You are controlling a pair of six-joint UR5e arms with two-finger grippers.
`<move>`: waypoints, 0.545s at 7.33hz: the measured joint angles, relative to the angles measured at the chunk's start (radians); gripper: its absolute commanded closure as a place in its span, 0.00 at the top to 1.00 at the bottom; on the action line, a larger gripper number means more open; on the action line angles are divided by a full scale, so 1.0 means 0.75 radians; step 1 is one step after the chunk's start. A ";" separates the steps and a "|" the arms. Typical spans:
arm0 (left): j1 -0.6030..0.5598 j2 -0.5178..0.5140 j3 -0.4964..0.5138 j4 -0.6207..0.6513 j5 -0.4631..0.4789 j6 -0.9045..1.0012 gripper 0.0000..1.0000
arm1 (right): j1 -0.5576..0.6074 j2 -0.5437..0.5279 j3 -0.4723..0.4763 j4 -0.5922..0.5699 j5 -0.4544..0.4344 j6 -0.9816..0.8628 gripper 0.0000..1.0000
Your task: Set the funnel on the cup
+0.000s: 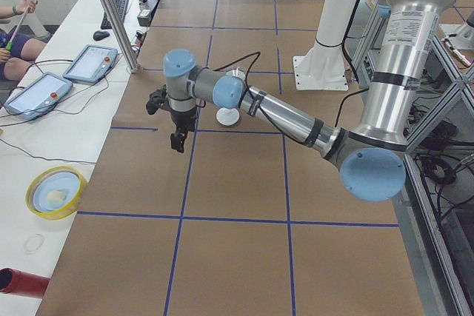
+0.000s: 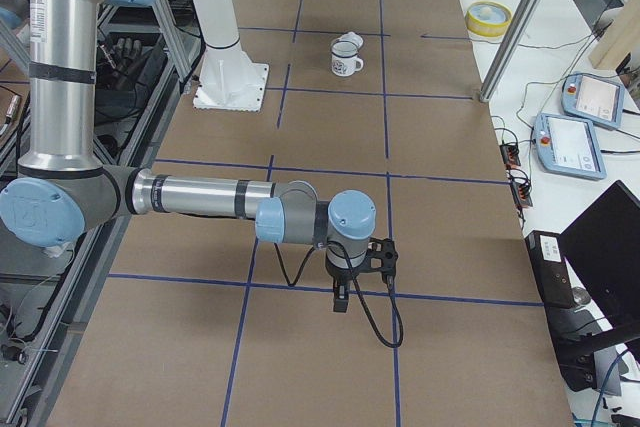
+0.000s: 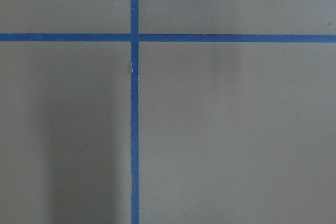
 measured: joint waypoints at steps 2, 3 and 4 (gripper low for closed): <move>-0.114 0.122 0.100 -0.043 -0.027 0.174 1.00 | 0.000 0.000 0.001 0.000 0.000 0.000 1.00; -0.140 0.139 0.128 -0.051 -0.030 0.192 1.00 | 0.000 0.000 0.000 0.000 0.000 0.000 1.00; -0.152 0.146 0.148 -0.054 -0.031 0.198 1.00 | 0.000 0.000 0.000 0.000 0.000 0.000 1.00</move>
